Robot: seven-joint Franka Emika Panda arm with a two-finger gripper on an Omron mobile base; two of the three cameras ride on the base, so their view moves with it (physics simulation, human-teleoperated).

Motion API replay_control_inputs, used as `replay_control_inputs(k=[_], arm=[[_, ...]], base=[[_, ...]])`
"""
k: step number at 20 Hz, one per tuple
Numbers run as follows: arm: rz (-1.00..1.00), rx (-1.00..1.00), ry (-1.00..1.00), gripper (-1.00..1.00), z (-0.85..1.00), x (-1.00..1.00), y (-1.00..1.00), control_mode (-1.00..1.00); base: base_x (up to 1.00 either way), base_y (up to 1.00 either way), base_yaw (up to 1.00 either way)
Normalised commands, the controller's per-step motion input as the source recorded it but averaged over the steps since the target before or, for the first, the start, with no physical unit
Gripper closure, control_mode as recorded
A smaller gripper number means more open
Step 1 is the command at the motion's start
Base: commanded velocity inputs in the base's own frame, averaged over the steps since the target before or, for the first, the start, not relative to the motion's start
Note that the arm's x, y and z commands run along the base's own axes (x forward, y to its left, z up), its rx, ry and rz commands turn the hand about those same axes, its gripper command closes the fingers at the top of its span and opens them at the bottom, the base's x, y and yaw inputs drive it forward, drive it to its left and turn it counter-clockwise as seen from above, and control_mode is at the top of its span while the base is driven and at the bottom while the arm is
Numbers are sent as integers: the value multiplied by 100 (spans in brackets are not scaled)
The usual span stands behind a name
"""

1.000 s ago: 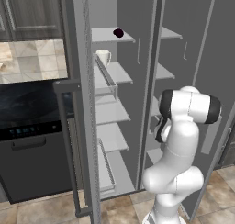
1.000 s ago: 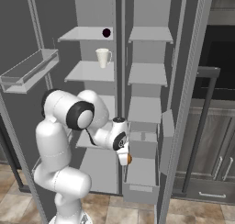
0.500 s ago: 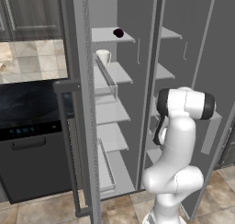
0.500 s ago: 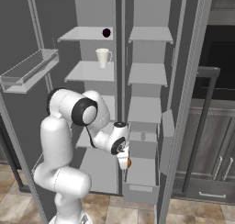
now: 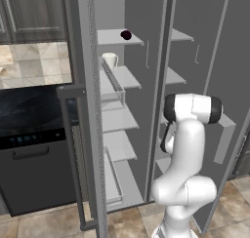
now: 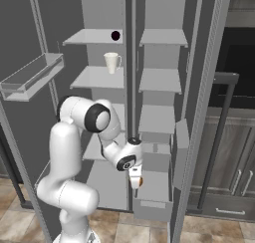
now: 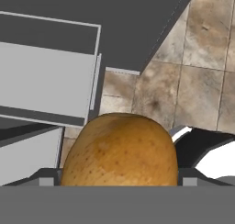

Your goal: Take the eggplant and potato from the fridge shelf and place them in the freezer drawer to begin freezing them.

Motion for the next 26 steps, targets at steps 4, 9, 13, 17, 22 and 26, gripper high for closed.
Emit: replay_control_inputs(k=[4,9,13,17,22,26], arm=[[0,5,2,100,-29,0,-8,-100],[0,1,4,100,-34,0,-1,-100],[0,0,3,100,-34,0,0,-100],[0,1,2,100,-20,1,-5,-100],[0,3,1,100,-13,4,-10,-100],[0,4,0,100,-11,6,-14,-100]], base=[[0,0,0],[0,0,0],[0,0,0],[0,0,0],[0,0,0],[0,0,0]])
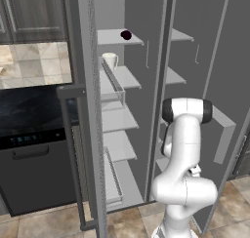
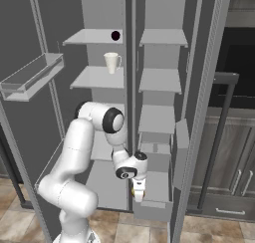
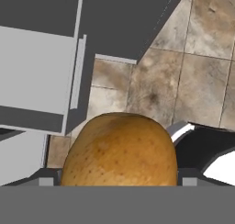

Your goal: Take the eggplant and potato from the fridge shelf and place them in the freezer drawer to begin freezing them.

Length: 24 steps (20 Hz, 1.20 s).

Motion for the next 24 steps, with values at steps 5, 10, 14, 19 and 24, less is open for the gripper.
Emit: replay_control_inputs(k=[5,10,14,19,24], arm=[[0,5,1,100,0,18,-12,-100],[0,3,1,100,0,32,-10,-100],[0,1,1,100,-8,34,-7,-100],[0,0,0,100,-30,23,-6,-100],[0,0,0,100,-29,24,-11,-100]], base=[[0,0,0],[0,0,0],[0,0,0],[0,0,0],[0,0,0]])
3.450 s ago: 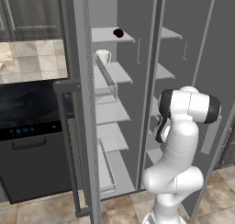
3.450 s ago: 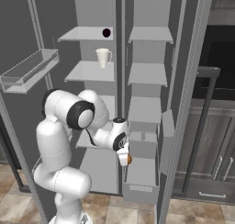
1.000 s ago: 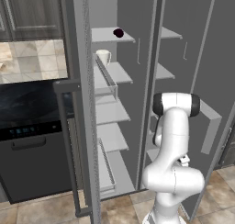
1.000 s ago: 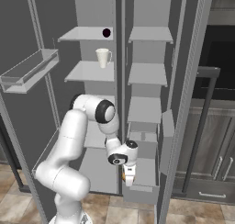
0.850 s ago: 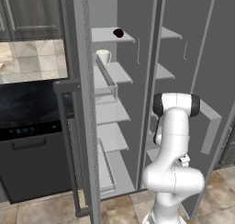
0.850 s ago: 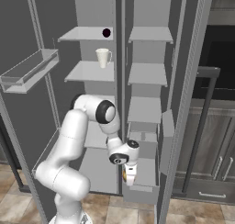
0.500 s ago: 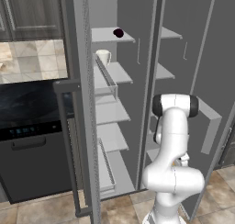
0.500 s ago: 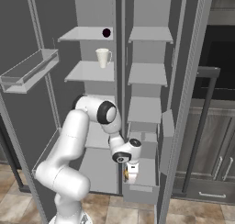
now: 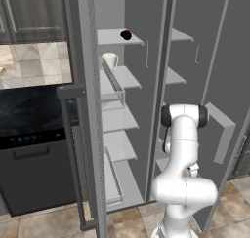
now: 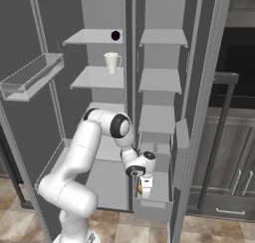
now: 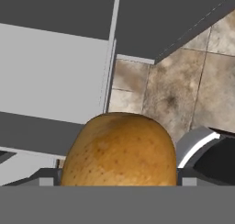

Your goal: Take the eggplant and potato from the fridge shelf and place them in the freezer drawer to begin freezing them.

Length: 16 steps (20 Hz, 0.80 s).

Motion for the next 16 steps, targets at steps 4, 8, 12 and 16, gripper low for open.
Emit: replay_control_inputs(k=[4,8,12,16], arm=[[0,0,0,100,-29,29,-11,-100],[1,0,0,100,-24,29,-10,-100],[1,0,0,100,-24,28,-5,-100],[1,0,1,100,-31,22,0,-100]], base=[[0,0,0],[0,0,0],[0,0,0],[0,0,0]])
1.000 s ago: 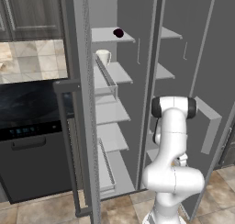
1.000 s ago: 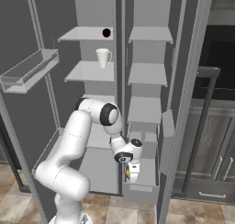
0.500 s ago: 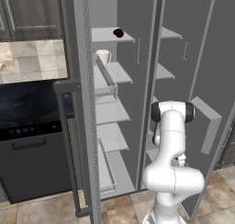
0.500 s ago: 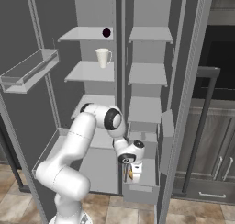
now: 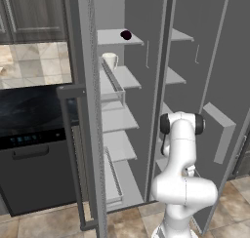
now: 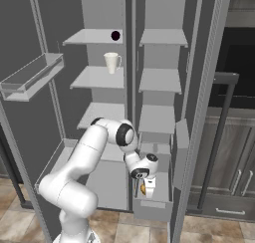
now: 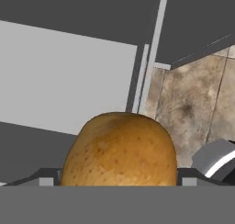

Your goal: Take the eggplant and potato from the fridge shelf and place them in the freezer drawer to begin freezing them.

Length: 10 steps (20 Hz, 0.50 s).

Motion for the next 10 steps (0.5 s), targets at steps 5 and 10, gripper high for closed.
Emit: replay_control_inputs(k=[5,10], arm=[[1,0,0,100,-42,11,0,-100],[1,0,0,100,-46,1,0,-100]], base=[[0,0,0],[0,0,0]])
